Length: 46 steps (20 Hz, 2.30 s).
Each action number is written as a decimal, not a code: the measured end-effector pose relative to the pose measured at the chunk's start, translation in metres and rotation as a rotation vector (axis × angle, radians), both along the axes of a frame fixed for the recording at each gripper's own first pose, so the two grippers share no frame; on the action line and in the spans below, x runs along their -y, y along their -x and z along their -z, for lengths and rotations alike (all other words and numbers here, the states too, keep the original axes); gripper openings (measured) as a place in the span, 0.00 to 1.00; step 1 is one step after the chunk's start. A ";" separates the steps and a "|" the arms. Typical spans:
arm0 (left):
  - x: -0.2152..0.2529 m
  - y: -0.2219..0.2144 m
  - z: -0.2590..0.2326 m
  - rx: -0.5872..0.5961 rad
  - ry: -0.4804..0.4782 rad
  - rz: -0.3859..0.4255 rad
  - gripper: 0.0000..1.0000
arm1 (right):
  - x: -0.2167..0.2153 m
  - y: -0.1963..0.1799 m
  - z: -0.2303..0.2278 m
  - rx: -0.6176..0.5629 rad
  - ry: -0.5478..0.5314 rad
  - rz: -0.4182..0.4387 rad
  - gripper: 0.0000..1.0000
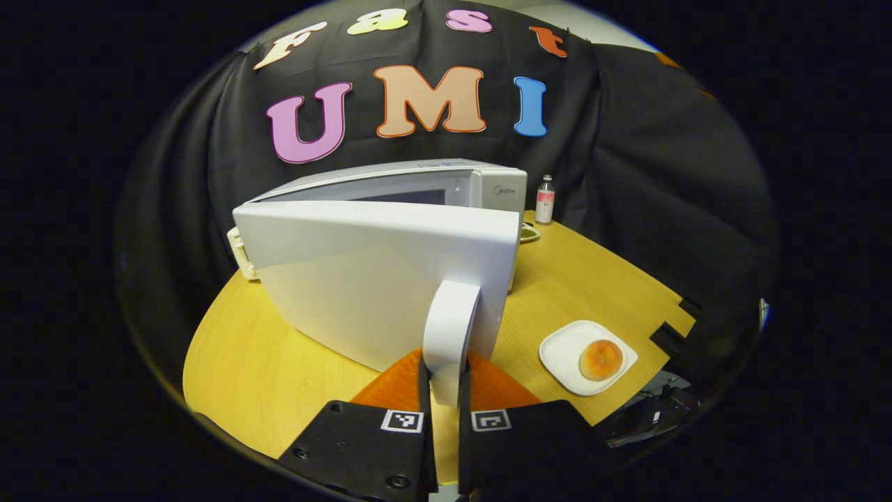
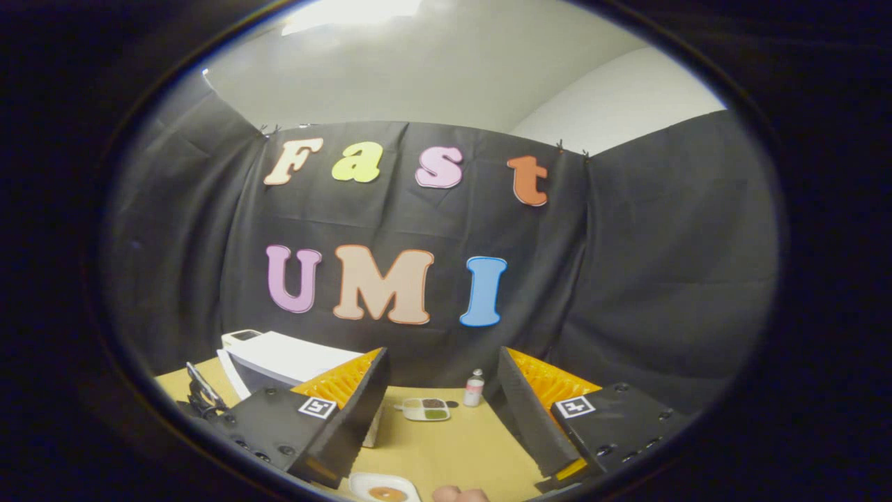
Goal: Open the microwave oven with the left hand, put the food in, and close the microwave oven.
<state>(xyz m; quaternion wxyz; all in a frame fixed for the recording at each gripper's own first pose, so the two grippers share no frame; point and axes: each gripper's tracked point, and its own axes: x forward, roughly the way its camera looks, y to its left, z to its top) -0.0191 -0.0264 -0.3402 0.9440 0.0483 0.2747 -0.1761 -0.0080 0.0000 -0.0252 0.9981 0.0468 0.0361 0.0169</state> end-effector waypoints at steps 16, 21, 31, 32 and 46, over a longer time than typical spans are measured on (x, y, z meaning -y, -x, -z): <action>-0.179 0.061 -0.017 0.021 -0.031 -0.319 0.84 | -0.094 0.024 0.062 -0.116 -0.025 -0.072 0.97; -0.216 0.075 -0.029 0.032 -0.028 -0.359 0.83 | -0.110 0.043 0.130 -0.232 -0.007 -0.081 0.97; -0.253 0.107 -0.062 0.056 -0.019 -0.525 0.83 | -0.127 0.073 0.320 -0.580 0.027 -0.141 0.98; -0.258 0.112 -0.067 0.059 -0.013 -0.553 0.83 | -0.128 0.077 0.333 -0.615 0.019 -0.138 0.98; -0.270 0.078 -0.252 0.456 -0.064 -0.624 0.94 | -0.123 0.089 0.434 -0.838 0.068 -0.086 0.98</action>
